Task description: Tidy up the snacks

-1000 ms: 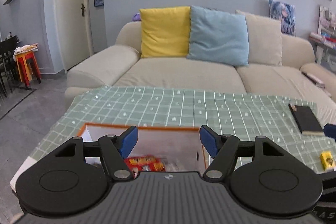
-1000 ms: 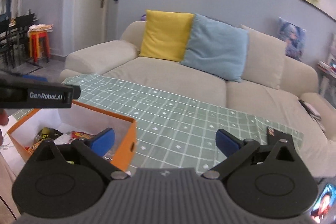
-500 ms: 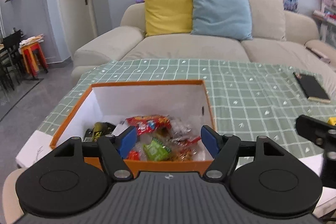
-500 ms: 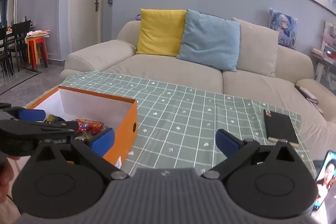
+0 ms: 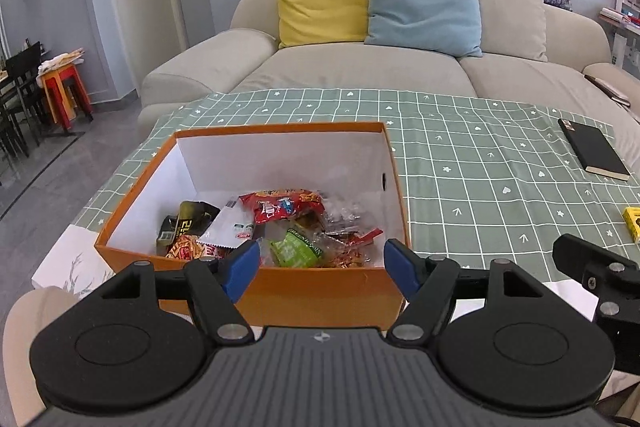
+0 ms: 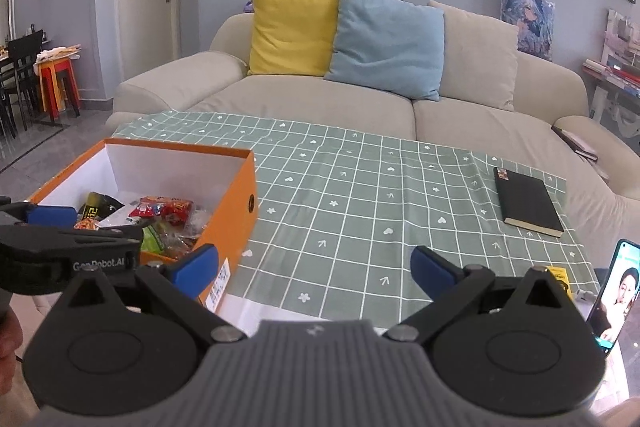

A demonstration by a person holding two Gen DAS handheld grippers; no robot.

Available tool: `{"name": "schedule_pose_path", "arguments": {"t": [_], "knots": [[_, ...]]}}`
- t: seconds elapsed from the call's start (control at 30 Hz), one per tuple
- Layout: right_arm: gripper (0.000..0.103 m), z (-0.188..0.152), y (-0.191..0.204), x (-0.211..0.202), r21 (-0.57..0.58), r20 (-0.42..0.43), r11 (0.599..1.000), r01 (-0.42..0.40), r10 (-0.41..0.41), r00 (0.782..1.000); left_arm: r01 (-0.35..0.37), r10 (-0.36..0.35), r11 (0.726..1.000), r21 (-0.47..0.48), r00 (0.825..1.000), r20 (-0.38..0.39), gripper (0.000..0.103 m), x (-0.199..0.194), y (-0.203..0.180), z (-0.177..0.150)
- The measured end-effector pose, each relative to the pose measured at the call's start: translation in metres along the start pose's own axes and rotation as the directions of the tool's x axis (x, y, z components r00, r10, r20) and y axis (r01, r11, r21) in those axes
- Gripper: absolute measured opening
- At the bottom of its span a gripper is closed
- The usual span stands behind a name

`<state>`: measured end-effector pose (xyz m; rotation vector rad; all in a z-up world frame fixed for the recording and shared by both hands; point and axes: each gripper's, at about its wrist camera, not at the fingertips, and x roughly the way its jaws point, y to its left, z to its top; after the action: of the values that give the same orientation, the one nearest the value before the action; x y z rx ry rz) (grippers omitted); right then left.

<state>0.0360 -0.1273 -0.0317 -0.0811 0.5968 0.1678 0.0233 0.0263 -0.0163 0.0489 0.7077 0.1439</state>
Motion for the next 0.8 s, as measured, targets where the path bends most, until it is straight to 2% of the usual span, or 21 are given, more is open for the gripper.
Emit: {"name": "schedule_pose_path", "arguments": {"t": [0.8], "knots": [[0.099, -0.0009, -0.0009, 0.001, -0.012, -0.004, 1.0, -0.005, 0.005, 1.0, 0.0, 0.0, 1.0, 0.031, 1.0, 0.002, 0.084, -0.0003, -0.0073, 0.0001]]}}
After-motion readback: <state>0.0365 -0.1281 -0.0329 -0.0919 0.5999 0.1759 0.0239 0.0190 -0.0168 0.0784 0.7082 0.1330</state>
